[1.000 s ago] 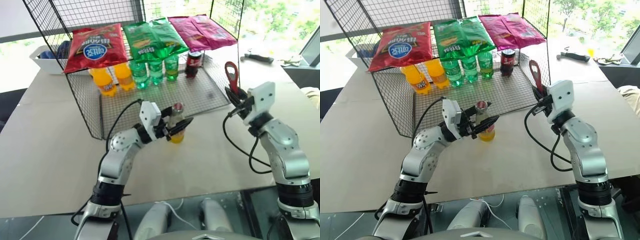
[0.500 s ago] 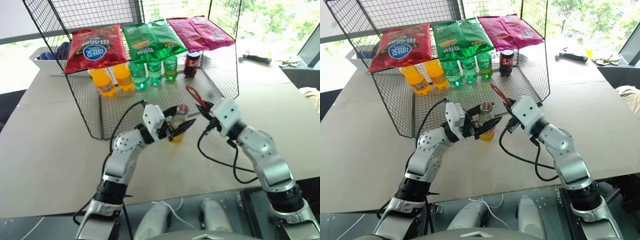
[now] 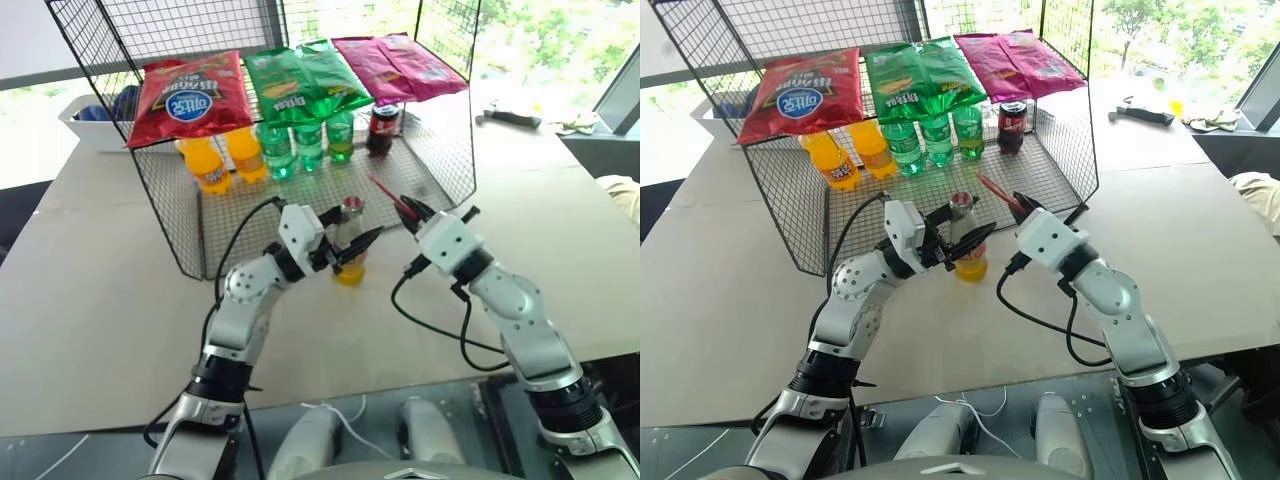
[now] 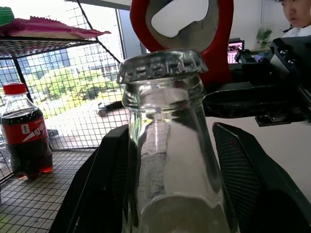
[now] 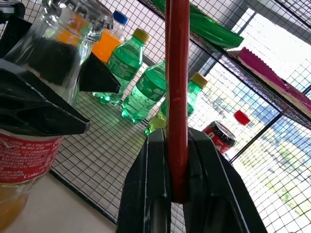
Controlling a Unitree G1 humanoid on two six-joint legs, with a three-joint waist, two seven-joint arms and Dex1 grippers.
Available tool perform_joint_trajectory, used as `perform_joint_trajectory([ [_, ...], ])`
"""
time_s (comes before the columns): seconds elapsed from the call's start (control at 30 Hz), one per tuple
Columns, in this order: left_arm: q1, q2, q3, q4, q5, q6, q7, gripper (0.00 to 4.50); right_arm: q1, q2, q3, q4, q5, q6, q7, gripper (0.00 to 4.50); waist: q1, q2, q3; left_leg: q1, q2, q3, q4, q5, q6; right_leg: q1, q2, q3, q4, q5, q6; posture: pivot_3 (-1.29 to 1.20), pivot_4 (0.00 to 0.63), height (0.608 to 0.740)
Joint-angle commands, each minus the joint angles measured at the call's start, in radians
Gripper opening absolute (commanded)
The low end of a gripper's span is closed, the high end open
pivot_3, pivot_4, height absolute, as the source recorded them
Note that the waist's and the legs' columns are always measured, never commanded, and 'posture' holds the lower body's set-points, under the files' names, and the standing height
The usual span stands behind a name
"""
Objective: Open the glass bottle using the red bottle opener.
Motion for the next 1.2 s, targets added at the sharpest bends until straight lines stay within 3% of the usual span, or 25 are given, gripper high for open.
perform_joint_trajectory([
  [0.03, -0.011, 0.023, 0.027, 0.025, 0.019, 0.011, 0.014, 2.25, -0.034, 0.013, 0.031, 0.005, -0.029, -0.039, 0.01, 0.0, 0.0, 0.0, 0.0, 0.0, 0.0, 0.0, 0.0, 0.0, 0.0, 0.0, 0.0, 0.0, 0.0, 0.0, 0.0, 0.0, 0.15, 0.74],
  [0.27, -0.013, 0.022, 0.02, 0.028, 0.016, 0.025, 0.012, 2.25, -0.07, 0.019, 0.075, 0.058, -0.102, -0.096, 0.009, 0.0, 0.0, 0.0, 0.0, 0.0, 0.0, 0.0, 0.0, 0.0, 0.0, 0.0, 0.0, 0.0, 0.0, 0.0, 0.0, 0.0, 0.15, 0.74],
  [0.43, -0.01, 0.02, 0.016, 0.024, 0.011, 0.035, 0.012, 2.25, -0.108, -0.008, 0.112, 0.136, -0.234, -0.193, -0.034, 0.0, 0.001, 0.0, 0.0, 0.002, 0.0, 0.0, 0.0, 0.0, 0.0, 0.002, 0.0, 0.0, 0.0, 0.0, 0.0, 0.0, 0.15, 0.74],
  [0.93, 0.013, 0.016, 0.01, -0.002, 0.004, 0.057, 0.011, 2.25, -0.198, -0.018, 0.198, 0.466, -0.545, -0.515, -0.32, 0.0, -0.001, -0.001, -0.001, 0.013, 0.001, 0.005, -0.004, 0.0, 0.0, 0.01, 0.002, 0.004, -0.001, 0.0, 0.0, 0.0, 0.15, 0.74],
  [1.2, 0.008, 0.012, 0.019, 0.022, 0.003, 0.059, 0.004, 2.25, -0.2, 0.097, 0.232, 0.683, -0.392, -0.602, -0.25, 0.0, -0.004, -0.002, -0.004, 0.015, 0.005, 0.007, -0.004, 0.0, 0.0, 0.011, 0.005, 0.007, -0.001, 0.0, -0.001, 0.0, 0.15, 0.74],
])
